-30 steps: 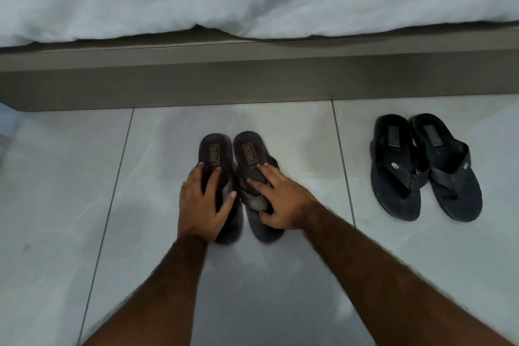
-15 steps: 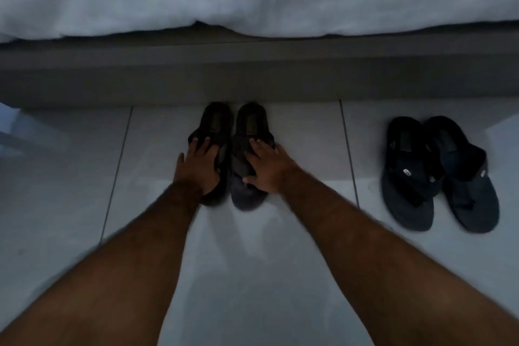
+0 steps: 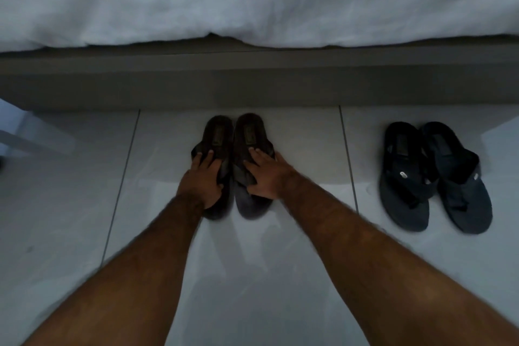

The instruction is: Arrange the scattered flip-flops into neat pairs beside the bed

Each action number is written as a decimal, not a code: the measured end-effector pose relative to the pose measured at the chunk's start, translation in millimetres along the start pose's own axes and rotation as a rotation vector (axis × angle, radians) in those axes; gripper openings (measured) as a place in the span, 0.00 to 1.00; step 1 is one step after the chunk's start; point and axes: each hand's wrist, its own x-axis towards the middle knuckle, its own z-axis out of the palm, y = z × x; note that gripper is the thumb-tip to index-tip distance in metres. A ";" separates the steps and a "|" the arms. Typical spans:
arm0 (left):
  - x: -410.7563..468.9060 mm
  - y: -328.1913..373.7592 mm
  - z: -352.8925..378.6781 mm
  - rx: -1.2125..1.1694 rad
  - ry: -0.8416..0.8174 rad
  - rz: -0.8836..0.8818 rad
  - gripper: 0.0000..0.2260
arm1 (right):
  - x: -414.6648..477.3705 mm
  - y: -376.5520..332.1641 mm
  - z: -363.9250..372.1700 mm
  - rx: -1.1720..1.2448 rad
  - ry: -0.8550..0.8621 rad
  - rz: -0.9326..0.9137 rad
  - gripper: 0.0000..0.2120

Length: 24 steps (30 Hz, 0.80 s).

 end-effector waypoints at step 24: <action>-30.1 6.8 5.7 0.092 -0.022 -0.039 0.37 | -29.3 -18.4 6.4 0.029 0.087 -0.009 0.40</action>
